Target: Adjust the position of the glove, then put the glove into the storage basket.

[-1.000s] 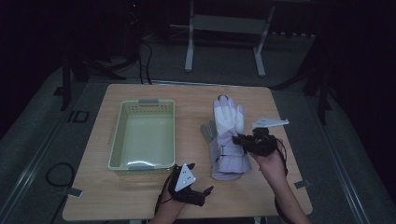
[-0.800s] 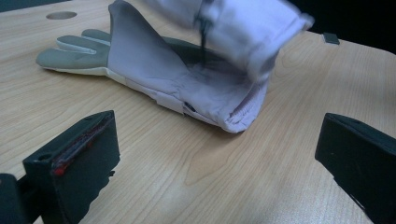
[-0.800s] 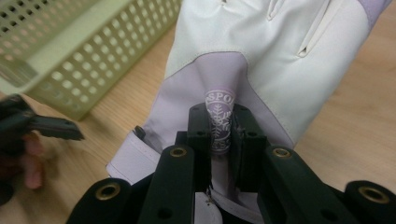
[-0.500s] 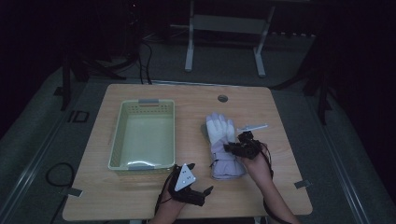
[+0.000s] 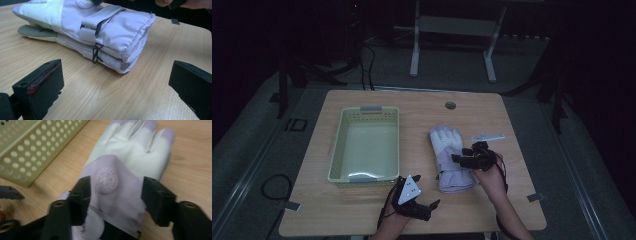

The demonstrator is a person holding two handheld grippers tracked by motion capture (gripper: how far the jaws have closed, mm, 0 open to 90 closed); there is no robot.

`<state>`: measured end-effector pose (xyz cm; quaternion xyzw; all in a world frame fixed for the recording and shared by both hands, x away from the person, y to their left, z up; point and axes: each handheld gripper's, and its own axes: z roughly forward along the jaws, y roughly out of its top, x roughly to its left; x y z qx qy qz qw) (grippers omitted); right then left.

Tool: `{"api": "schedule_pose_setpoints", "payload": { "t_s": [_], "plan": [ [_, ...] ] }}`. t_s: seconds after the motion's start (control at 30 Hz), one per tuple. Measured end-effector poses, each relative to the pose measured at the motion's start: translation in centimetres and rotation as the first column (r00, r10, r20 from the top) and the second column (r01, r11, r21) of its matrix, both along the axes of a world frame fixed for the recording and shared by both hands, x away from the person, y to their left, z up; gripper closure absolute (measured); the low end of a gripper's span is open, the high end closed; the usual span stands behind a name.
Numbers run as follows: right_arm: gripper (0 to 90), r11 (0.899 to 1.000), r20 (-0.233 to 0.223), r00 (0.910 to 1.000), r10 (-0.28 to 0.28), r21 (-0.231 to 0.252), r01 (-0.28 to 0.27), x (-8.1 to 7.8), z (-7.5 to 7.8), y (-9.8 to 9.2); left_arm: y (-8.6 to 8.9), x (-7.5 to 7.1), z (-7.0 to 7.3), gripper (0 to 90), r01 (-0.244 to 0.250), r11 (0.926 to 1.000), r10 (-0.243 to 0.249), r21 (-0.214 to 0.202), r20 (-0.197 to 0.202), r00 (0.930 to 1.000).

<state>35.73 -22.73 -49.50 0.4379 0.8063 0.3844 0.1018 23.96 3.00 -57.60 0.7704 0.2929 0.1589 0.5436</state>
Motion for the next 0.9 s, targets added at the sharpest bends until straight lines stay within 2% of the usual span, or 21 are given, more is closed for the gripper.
{"api": "schedule_pose_setpoints", "payload": {
  "t_s": [0.1,0.13,0.17,0.23,0.27,0.33,0.37,0.4,0.43,0.47,0.53,0.6,0.63,0.67,0.73,0.77,0.87,0.9],
  "plan": [
    [30.8,0.999,-0.001,0.9997,-0.026,0.018,0.026,0.1,0.3,-1.0,0.0,0.2,0.0,0.0,-0.016,0.9998,0.015,-0.011,-0.022,0.9996],
    [29.1,0.999,0.001,0.9996,-0.030,0.025,0.030,0.1,0.4,-1.3,0.1,0.2,0.0,1.1,-0.020,0.9994,0.020,-0.029,-0.026,0.9995],
    [20.9,0.999,0.002,0.9996,-0.028,0.043,0.028,0.1,0.5,-1.8,0.2,0.2,0.0,1.7,-0.020,0.9991,0.019,-0.038,-0.023,0.9996],
    [17.7,0.998,0.004,1.0000,0.004,0.062,-0.004,-0.1,0.7,-2.1,0.1,0.2,0.0,1.7,-0.024,0.9989,0.023,-0.039,-0.020,0.9995],
    [17.9,0.998,0.017,0.9999,0.002,0.062,-0.003,-0.2,0.7,-2.2,-0.1,0.0,0.0,1.7,-0.005,0.9991,0.004,-0.041,-0.022,0.9998],
    [16.6,0.998,0.024,0.9988,0.042,0.049,-0.043,-0.2,0.8,-2.5,-0.6,-0.3,0.1,1.7,0.019,0.9992,-0.020,-0.035,-0.036,0.9992],
    [16.6,0.998,0.024,0.9988,0.042,0.049,-0.043,-0.2,0.8,-2.5,-0.6,-0.3,0.1,1.7,0.019,0.9992,-0.020,-0.035,-0.036,0.9992],
    [17.5,0.995,0.043,0.9960,0.079,0.066,-0.082,-0.4,0.8,-2.9,-1.1,-0.7,0.5,1.7,0.063,0.9976,-0.064,-0.028,-0.037,0.9973],
    [17.5,0.995,0.043,0.9960,0.079,0.066,-0.082,-0.4,0.8,-2.9,-1.1,-0.7,0.5,1.7,0.063,0.9976,-0.064,-0.028,-0.037,0.9973],
    [17.5,0.993,0.073,0.9908,0.114,0.036,-0.117,-0.6,0.9,-3.2,-1.7,-1.2,1.1,1.7,0.088,0.9961,-0.088,0.010,-0.012,0.9960],
    [15.4,0.991,0.106,0.9862,0.127,0.015,-0.130,-0.9,1.0,-3.6,-2.1,-1.5,1.8,1.7,0.113,0.9936,-0.113,-0.003,0.006,0.9936],
    [15.3,0.989,0.091,0.9852,0.145,0.012,-0.147,-1.0,1.1,-4.0,-2.3,-1.2,2.5,1.7,0.155,0.9875,-0.156,-0.027,-0.016,0.9877],
    [15.3,0.989,0.091,0.9852,0.145,0.012,-0.147,-1.0,1.1,-4.0,-2.3,-1.2,2.5,1.7,0.155,0.9875,-0.156,-0.027,-0.016,0.9877],
    [15.5,0.989,0.082,0.9857,0.147,0.001,-0.148,-1.1,1.2,-4.3,-2.4,-0.8,3.4,1.8,0.184,0.9815,-0.186,-0.052,-0.033,0.9820],
    [15.6,0.989,0.065,0.9864,0.151,0.003,-0.151,-1.1,1.3,-4.7,-2.6,-0.7,4.4,1.9,0.176,0.9830,-0.177,-0.051,-0.004,0.9843],
    [15.3,0.989,0.067,0.9873,0.144,0.003,-0.145,-1.1,1.4,-4.9,-2.7,-0.6,4.7,4.8,0.169,0.9844,-0.169,-0.049,0.004,0.9856],
    [12.5,0.991,0.068,0.9894,0.128,0.025,-0.130,-1.0,1.7,-5.3,-3.2,0.3,6.0,5.6,0.120,0.9927,-0.119,-0.015,0.016,0.9927],
    [11.8,0.991,0.076,0.9891,0.126,0.032,-0.129,-1.0,1.8,-5.4,-3.2,0.7,6.4,5.6,0.107,0.9942,-0.106,-0.015,0.029,0.9939]
  ]
}}
